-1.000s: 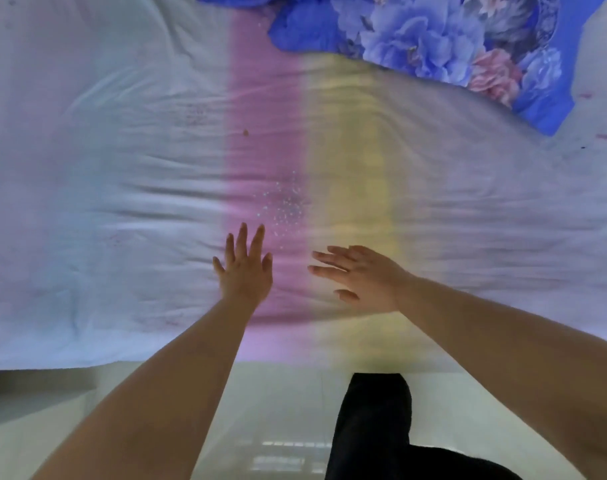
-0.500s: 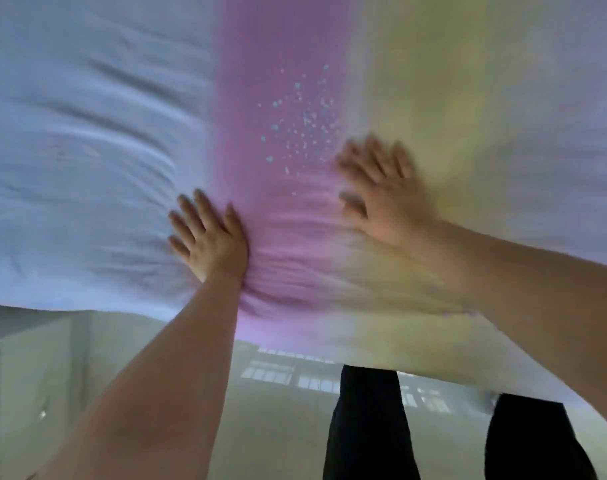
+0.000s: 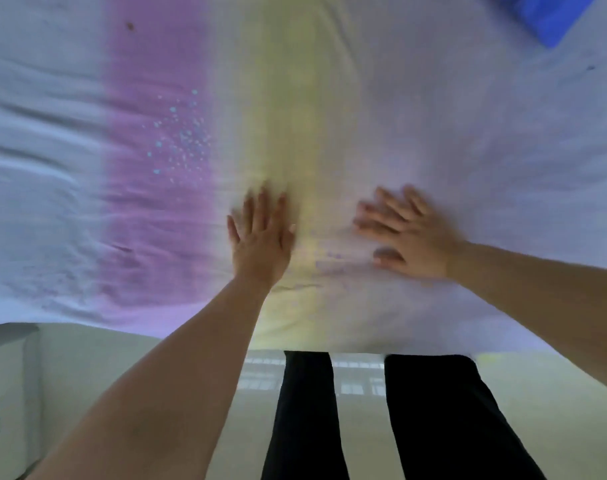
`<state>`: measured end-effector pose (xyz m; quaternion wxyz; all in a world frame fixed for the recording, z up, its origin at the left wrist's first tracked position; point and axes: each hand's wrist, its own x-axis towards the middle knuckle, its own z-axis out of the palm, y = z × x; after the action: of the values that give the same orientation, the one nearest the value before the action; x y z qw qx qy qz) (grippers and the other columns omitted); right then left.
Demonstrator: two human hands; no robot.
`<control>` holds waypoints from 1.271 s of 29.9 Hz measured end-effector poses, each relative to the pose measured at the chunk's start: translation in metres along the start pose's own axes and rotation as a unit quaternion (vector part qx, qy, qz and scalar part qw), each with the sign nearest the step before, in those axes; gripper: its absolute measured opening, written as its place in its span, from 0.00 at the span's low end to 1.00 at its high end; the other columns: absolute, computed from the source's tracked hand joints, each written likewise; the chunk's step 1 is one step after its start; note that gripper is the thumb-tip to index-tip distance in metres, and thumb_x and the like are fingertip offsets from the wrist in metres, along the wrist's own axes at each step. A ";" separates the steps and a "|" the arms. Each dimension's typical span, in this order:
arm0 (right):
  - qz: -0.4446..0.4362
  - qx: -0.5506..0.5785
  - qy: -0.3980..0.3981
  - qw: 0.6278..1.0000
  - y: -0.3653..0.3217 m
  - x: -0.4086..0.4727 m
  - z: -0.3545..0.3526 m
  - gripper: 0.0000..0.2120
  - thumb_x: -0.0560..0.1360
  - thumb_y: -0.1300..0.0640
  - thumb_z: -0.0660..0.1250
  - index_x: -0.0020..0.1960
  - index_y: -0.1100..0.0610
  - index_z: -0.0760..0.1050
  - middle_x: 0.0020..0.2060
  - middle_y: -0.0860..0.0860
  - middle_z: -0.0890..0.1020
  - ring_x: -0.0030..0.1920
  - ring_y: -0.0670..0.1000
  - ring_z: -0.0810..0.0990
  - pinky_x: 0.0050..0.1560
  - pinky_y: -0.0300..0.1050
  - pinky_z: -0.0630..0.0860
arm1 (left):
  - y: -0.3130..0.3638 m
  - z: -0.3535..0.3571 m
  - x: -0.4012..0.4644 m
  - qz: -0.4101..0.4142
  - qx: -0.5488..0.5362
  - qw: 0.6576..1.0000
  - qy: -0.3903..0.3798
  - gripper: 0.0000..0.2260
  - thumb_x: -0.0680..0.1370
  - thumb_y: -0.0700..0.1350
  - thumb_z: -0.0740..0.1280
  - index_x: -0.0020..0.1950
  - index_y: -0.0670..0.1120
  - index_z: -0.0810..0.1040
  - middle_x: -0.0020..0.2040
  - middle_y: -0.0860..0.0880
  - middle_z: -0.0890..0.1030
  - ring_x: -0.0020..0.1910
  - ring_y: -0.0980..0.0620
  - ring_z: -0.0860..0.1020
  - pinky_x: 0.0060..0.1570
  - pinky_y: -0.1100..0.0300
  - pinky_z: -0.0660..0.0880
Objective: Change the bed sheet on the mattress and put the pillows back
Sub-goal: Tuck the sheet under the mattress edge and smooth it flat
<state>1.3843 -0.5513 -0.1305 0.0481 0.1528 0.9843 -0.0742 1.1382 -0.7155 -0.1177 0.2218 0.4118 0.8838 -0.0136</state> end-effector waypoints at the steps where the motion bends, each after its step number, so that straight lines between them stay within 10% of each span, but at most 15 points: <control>1: -0.091 0.004 -0.055 0.994 -0.007 -0.035 0.004 0.30 0.76 0.37 0.53 0.76 0.43 0.53 0.75 0.48 0.62 0.75 0.58 0.57 0.72 0.65 0.54 | 0.026 0.009 -0.008 0.062 0.033 0.997 -0.018 0.26 0.80 0.58 0.45 0.78 0.58 0.46 0.79 0.50 0.45 0.78 0.45 0.45 0.73 0.40 0.45; 4: -0.272 0.066 -0.209 0.937 -0.036 -0.169 0.004 0.25 0.77 0.34 0.52 0.63 0.46 0.75 0.66 0.44 0.75 0.73 0.52 0.65 0.71 0.57 0.57 | 0.112 0.048 -0.059 0.137 0.029 0.990 -0.029 0.26 0.80 0.58 0.44 0.78 0.57 0.50 0.79 0.47 0.48 0.77 0.42 0.47 0.74 0.42 0.47; 6: -0.310 0.114 -0.174 0.928 -0.018 -0.217 -0.008 0.19 0.77 0.38 0.59 0.52 0.49 0.81 0.54 0.44 0.82 0.63 0.49 0.75 0.67 0.50 0.66 | 0.153 0.072 -0.102 0.142 0.020 0.988 -0.058 0.25 0.81 0.57 0.46 0.78 0.56 0.50 0.79 0.47 0.48 0.77 0.43 0.46 0.74 0.44 0.47; 10: -0.057 0.097 0.013 0.994 0.066 -0.215 -0.030 0.20 0.79 0.46 0.54 0.67 0.50 0.72 0.68 0.50 0.73 0.69 0.53 0.69 0.70 0.54 0.62 | 0.228 0.099 -0.163 0.140 0.029 0.985 -0.092 0.26 0.81 0.58 0.43 0.77 0.59 0.38 0.78 0.48 0.41 0.77 0.44 0.40 0.73 0.46 0.42; 12: 0.099 0.060 -0.044 0.992 0.114 -0.226 -0.041 0.27 0.77 0.42 0.54 0.74 0.49 0.60 0.74 0.51 0.64 0.73 0.56 0.62 0.69 0.64 0.60 | 0.268 0.102 -0.182 0.157 0.040 0.975 -0.152 0.26 0.79 0.59 0.40 0.73 0.62 0.30 0.76 0.50 0.33 0.75 0.46 0.33 0.73 0.46 0.36; 17: 0.357 0.196 -0.182 0.895 0.122 -0.321 -0.036 0.41 0.72 0.29 0.50 0.76 0.44 0.36 0.77 0.45 0.38 0.77 0.57 0.46 0.64 0.63 0.68 | 0.326 0.083 -0.184 0.203 0.110 0.939 -0.256 0.31 0.77 0.64 0.49 0.72 0.66 0.30 0.74 0.54 0.26 0.72 0.42 0.27 0.69 0.39 0.36; 20: 0.437 0.288 -0.265 0.810 0.112 -0.351 -0.063 0.47 0.74 0.40 0.63 0.71 0.39 0.26 0.73 0.41 0.29 0.69 0.59 0.66 0.57 0.55 0.76 | 0.339 0.057 -0.167 0.188 0.121 0.921 -0.320 0.33 0.78 0.60 0.58 0.73 0.67 0.37 0.75 0.56 0.30 0.75 0.42 0.32 0.72 0.37 0.49; 26: 0.474 0.363 -0.292 0.747 0.143 -0.326 -0.129 0.29 0.77 0.48 0.58 0.75 0.49 0.51 0.69 0.55 0.67 0.63 0.59 0.72 0.58 0.53 0.71 | 0.390 -0.001 -0.137 0.095 0.054 0.906 -0.409 0.22 0.81 0.57 0.55 0.75 0.56 0.61 0.77 0.52 0.58 0.74 0.47 0.62 0.71 0.51 0.62; 38: 0.395 0.505 -0.173 0.748 0.399 -0.312 -0.274 0.11 0.78 0.50 0.61 0.57 0.52 0.76 0.53 0.49 0.82 0.54 0.51 0.80 0.56 0.48 0.75 | 0.665 -0.075 -0.102 -0.106 -0.185 0.887 -0.410 0.18 0.80 0.51 0.59 0.69 0.48 0.70 0.66 0.47 0.75 0.56 0.50 0.76 0.55 0.59 0.72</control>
<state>1.7835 -0.2228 0.1235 0.1587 0.5142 0.6297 -0.5603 1.6549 -0.3338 0.0967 0.6336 0.2252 0.7390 -0.0408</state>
